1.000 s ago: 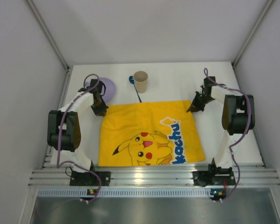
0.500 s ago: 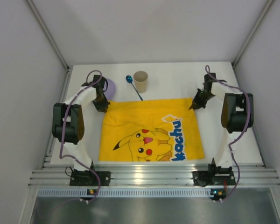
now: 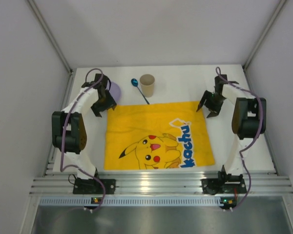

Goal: Set the dinner table for one person

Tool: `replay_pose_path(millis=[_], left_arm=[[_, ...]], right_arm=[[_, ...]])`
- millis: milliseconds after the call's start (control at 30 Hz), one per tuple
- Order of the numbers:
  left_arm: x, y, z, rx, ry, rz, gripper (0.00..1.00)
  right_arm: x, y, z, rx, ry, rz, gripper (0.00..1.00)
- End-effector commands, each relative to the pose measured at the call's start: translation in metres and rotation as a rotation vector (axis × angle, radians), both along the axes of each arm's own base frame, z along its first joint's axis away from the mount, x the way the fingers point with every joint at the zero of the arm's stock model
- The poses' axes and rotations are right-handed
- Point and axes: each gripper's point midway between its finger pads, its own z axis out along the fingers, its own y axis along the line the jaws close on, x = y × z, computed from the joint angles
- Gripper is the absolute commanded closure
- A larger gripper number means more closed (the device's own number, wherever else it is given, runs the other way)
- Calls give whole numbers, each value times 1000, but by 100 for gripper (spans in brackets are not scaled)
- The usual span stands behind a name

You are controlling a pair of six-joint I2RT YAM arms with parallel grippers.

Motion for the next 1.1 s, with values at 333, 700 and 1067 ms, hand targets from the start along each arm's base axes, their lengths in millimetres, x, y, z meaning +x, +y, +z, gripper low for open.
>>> replay_pose_path(millis=[333, 700, 1067], left_arm=[[-2, 81, 66, -21, -328, 264, 25], [56, 73, 39, -161, -443, 186, 25], [73, 79, -40, -174, -301, 233, 30]], right_arm=[[-70, -7, 95, -64, -189, -8, 31], [-120, 13, 119, -1, -337, 91, 30], [-121, 21, 156, 39, -437, 97, 30]])
